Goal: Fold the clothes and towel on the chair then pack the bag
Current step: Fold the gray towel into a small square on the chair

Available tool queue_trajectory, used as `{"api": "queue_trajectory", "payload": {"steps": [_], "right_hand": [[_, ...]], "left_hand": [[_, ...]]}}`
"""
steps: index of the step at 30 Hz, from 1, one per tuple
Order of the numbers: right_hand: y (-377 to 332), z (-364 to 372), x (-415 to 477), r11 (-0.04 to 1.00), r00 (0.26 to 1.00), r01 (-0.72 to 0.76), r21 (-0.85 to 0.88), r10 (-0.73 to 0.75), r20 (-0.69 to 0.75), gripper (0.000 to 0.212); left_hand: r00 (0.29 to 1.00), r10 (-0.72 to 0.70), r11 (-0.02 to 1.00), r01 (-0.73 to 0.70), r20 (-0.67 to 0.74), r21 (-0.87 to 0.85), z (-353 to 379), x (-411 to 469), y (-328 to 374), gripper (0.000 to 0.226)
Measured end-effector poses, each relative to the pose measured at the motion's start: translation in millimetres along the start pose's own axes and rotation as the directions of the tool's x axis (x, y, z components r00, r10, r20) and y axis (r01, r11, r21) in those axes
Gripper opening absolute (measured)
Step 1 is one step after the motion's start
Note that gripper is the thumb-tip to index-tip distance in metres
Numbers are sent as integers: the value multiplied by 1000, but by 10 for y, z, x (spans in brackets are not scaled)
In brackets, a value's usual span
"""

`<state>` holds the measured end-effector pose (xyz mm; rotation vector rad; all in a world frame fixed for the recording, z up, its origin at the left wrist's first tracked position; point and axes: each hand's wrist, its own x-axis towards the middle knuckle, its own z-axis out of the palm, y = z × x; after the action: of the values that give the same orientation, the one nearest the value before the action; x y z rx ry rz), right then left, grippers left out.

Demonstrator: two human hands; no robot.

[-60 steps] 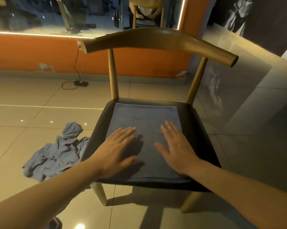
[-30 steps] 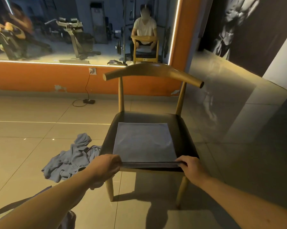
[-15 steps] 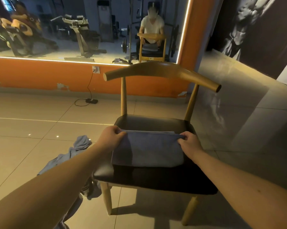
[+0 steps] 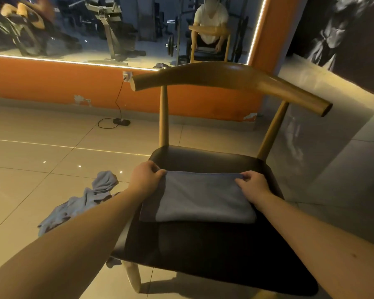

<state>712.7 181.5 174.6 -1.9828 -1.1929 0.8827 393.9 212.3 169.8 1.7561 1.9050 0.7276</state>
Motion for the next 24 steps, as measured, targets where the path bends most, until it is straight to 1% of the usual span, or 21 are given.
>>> {"api": "queue_trajectory", "payload": {"steps": [5, 7, 8, 9, 10, 11, 12, 13, 14, 15, 17, 19, 21, 22, 24], "right_hand": [[-6, 36, 7, 998, 996, -56, 33, 58, -62, 11], [-64, 36, -15, 998, 994, -65, -9, 64, -93, 18], [-102, 33, -38, 996, 991, -55, -66, 46, -122, 27], [-151, 30, -73, 989, 987, -29, -142, 6, -160, 36], [-197, 41, -128, 976, 978, 16, -216, -60, -198, 44], [-229, 75, -207, 957, 962, 87, -278, -154, -228, 49], [-260, 128, -296, 928, 938, 177, -329, -260, -230, 51], [-275, 199, -395, 891, 918, 265, -368, -350, -187, 51], [-280, 277, -486, 853, 907, 336, -399, -407, -106, 51], [-266, 351, -554, 813, 903, 382, -440, -429, -9, 52], [-184, 446, -579, 706, 900, 422, -569, -404, 167, 60], [-100, 434, -525, 607, 909, 414, -678, -308, 280, 69], [3, 362, -464, 565, 923, 383, -731, -210, 322, 74], [59, 331, -447, 553, 926, 375, -744, -191, 325, 75], [155, 303, -440, 540, 928, 372, -755, -200, 314, 76]], "left_hand": [[999, -36, 999, 37, -19, 33, 52, 50, 40, 24], [998, -61, 997, 62, -34, 42, 22, 29, 110, 27], [996, -67, 996, 70, -52, 53, -7, -8, 165, 30], [995, -49, 993, 58, -85, 98, -35, -57, 217, 35], [994, 6, 985, 14, -112, 173, -59, -124, 260, 39], [988, 92, 964, -58, -120, 261, -70, -218, 304, 43], [978, 185, 935, -146, -95, 322, -54, -318, 343, 46], [969, 243, 918, -219, -35, 330, -30, -440, 377, 48], [966, 254, 917, -257, 50, 304, 2, -557, 401, 52], [961, 241, 921, -271, 137, 282, 43, -652, 397, 56], [939, 191, 914, -276, 284, 297, 120, -775, 300, 71], [919, 173, 869, -312, 354, 385, 127, -827, 141, 82], [904, 209, 815, -372, 372, 445, 99, -845, -10, 85], [896, 231, 797, -397, 378, 455, 86, -856, -57, 85], [886, 252, 780, -424, 390, 460, 75, -871, -85, 85]]}}
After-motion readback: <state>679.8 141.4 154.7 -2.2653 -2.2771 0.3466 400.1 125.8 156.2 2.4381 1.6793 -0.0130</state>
